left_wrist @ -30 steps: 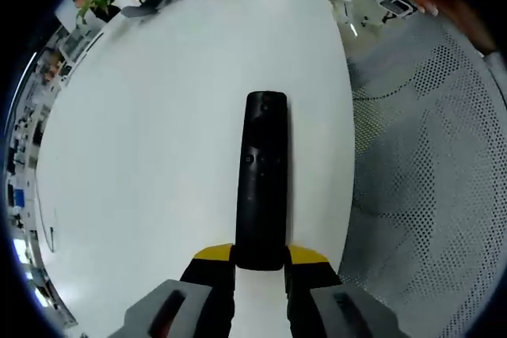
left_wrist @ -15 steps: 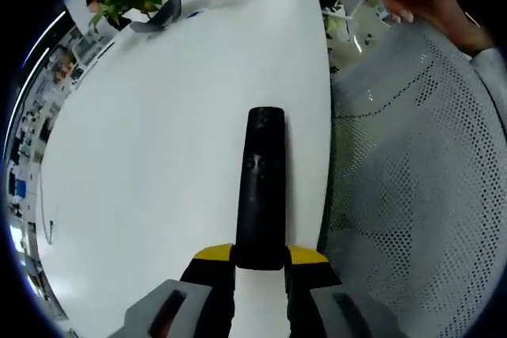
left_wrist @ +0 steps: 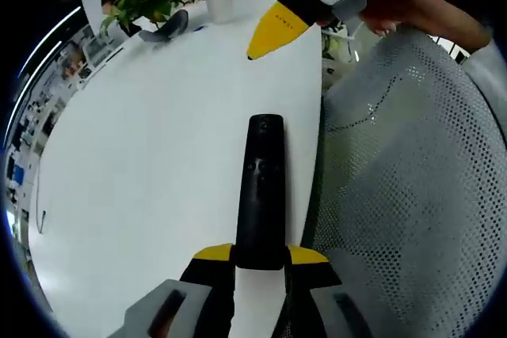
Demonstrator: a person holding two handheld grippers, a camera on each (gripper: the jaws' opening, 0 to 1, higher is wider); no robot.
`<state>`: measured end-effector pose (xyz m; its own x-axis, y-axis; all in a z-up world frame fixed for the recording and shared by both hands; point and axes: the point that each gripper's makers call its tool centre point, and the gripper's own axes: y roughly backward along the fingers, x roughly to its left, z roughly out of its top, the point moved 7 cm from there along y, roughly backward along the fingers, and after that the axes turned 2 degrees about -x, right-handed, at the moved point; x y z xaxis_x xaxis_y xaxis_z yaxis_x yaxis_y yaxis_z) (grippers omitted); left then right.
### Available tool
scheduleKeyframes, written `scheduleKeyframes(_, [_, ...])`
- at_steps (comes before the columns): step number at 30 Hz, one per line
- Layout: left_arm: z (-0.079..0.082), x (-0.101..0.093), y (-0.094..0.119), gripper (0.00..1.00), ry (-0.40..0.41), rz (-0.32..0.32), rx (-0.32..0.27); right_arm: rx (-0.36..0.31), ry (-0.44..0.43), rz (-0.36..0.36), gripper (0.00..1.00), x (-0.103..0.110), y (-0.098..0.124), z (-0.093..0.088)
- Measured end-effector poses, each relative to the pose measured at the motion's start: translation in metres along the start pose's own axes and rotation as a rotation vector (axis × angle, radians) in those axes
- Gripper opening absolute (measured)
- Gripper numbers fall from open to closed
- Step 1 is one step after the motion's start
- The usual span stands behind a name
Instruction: Press the specified remote control buttons in sequence, fully releasing each button before pressing the next.
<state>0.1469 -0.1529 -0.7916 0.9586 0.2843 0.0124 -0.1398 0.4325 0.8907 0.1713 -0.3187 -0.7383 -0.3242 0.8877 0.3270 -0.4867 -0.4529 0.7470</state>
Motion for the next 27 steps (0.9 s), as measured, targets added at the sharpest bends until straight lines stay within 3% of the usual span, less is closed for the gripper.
scheduleKeyframes(3, [-0.001, 0.000, -0.002, 0.22, 0.006, -0.006, -0.015, 0.118, -0.004, -0.002, 0.00, -0.005, -0.010, -0.001])
scheduleKeyframes(5, [-0.002, 0.000, -0.005, 0.22, 0.017, -0.009, -0.024, 0.130, -0.020, 0.003, 0.00, -0.008, -0.015, 0.000])
scheduleKeyframes(9, [-0.003, -0.002, -0.006, 0.22, 0.046, -0.037, -0.065, 0.229, -0.125, 0.001, 0.00, -0.017, -0.021, -0.002])
scheduleKeyframes(11, [-0.003, -0.003, -0.007, 0.23, 0.075, -0.048, -0.100, 0.227, -0.216, 0.047, 0.00, -0.018, -0.026, -0.001])
scheduleKeyframes(15, [-0.007, -0.003, -0.007, 0.23, 0.072, -0.027, -0.120, 0.223, -0.287, 0.138, 0.00, -0.019, -0.033, -0.008])
scheduleKeyframes(20, [-0.010, -0.005, -0.008, 0.23, 0.059, -0.004, -0.163, 0.194, -0.337, 0.134, 0.00, -0.027, -0.031, -0.007])
scheduleKeyframes(23, [-0.011, -0.005, -0.009, 0.23, 0.078, -0.003, -0.193, 0.241, -0.400, 0.121, 0.00, -0.031, -0.032, -0.015])
scheduleKeyframes(27, [-0.014, -0.006, -0.009, 0.23, 0.073, 0.003, -0.215, 0.265, -0.403, 0.097, 0.00, -0.033, -0.034, -0.019])
